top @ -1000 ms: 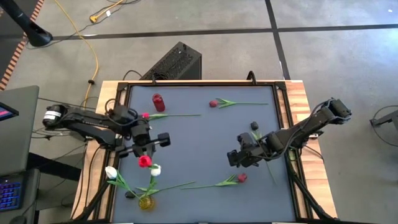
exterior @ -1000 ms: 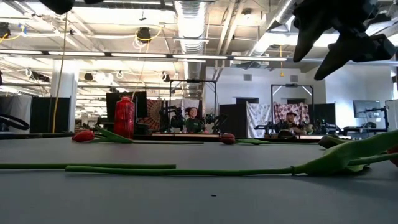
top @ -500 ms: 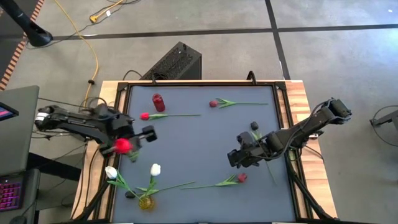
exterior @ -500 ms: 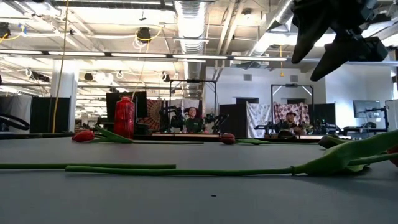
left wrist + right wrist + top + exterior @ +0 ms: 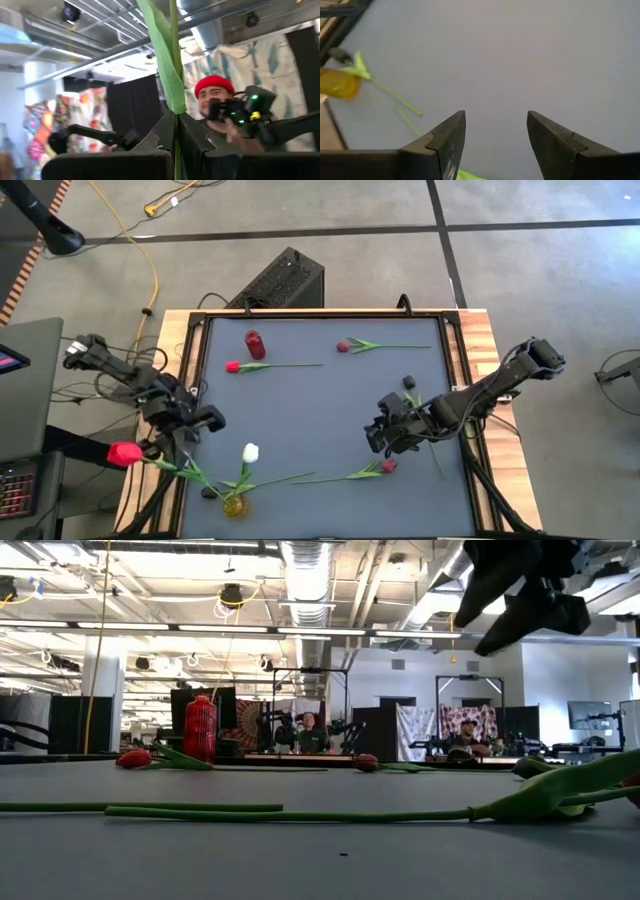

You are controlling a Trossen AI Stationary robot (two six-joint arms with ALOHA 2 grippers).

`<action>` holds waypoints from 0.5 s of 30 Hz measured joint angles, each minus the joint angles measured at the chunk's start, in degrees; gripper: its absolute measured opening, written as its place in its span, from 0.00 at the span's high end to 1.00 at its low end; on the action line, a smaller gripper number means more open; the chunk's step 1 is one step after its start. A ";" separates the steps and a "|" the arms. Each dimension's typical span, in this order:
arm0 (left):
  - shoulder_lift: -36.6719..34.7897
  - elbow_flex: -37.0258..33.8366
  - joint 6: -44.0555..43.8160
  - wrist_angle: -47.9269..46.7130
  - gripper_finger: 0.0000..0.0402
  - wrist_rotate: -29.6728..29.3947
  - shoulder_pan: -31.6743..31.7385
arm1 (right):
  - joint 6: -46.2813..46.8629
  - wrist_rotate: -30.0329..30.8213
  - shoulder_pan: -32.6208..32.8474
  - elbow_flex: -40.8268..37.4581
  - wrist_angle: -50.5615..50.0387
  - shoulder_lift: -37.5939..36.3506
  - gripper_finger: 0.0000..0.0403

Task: Sort flowers into vase by color
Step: Put the bottom left red tulip into the yellow vase

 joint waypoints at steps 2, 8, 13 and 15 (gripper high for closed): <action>0.86 -0.07 3.27 -0.77 1.00 -1.63 -1.43 | -1.37 1.03 0.66 0.00 1.15 0.00 0.41; 3.24 -0.11 4.03 -0.57 1.00 -4.60 -5.12 | -1.91 3.99 1.99 0.00 2.09 0.02 0.41; 5.35 -0.11 2.92 -0.51 1.00 -10.37 -7.67 | -1.91 4.01 2.81 0.00 2.09 0.02 0.41; 6.31 -0.11 2.74 -0.42 1.00 -11.06 -8.16 | -1.90 4.08 3.16 0.00 2.07 0.02 0.41</action>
